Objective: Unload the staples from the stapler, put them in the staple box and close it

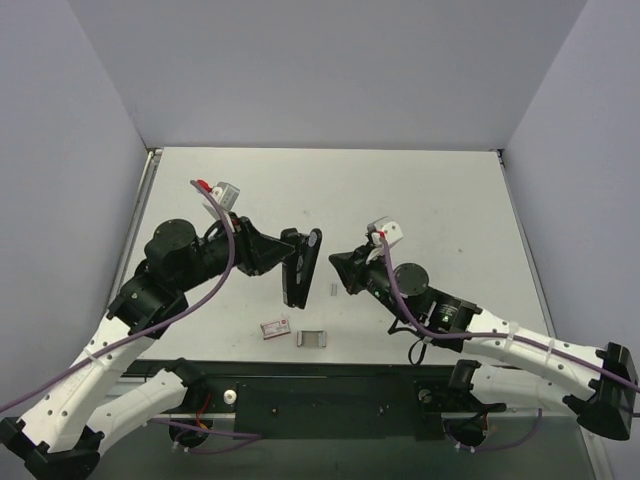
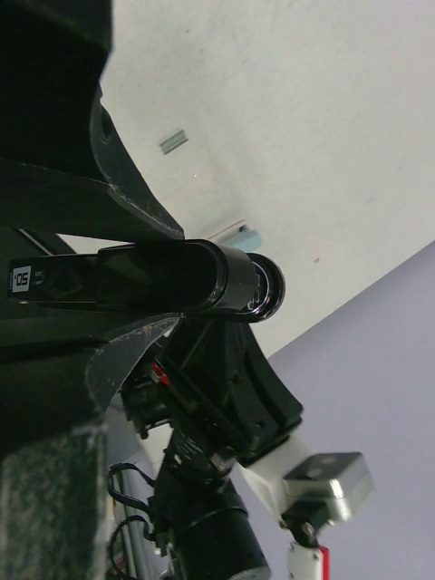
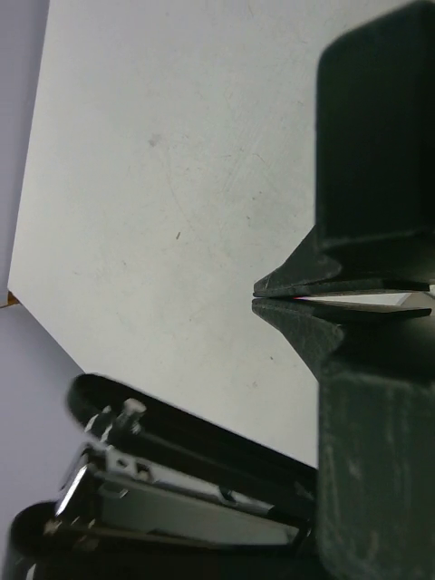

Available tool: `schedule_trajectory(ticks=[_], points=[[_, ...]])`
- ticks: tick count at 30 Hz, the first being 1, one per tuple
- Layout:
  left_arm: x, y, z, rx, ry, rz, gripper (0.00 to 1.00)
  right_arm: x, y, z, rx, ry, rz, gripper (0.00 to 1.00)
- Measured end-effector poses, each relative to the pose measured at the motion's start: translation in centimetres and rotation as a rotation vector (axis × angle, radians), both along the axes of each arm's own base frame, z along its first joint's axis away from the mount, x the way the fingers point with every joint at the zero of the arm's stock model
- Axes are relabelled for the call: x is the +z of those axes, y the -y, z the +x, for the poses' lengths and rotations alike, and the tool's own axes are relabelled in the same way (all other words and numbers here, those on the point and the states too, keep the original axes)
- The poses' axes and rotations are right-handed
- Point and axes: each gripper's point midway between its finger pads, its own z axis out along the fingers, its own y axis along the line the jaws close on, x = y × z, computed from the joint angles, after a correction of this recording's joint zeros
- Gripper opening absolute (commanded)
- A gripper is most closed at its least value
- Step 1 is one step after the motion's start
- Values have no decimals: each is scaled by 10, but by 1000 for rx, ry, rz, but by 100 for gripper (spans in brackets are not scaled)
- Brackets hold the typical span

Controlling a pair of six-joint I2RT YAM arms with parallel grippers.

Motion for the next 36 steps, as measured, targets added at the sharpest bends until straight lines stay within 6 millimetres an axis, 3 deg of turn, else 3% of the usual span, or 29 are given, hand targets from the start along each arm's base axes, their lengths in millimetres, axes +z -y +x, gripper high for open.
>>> schedule_trajectory(ticks=[8, 18, 26, 36], points=[[-37, 22, -19, -174, -73, 0, 0, 15, 23, -23, 66, 23, -24, 0], [-7, 39, -47, -399, 76, -100, 0, -3, 54, -71, 227, -54, -151, 0], [-7, 45, -66, -529, 106, -121, 0, -25, 55, -121, 468, -157, -203, 0], [-14, 60, -92, -672, 111, -141, 0, -28, 49, -150, 630, -202, -193, 0]])
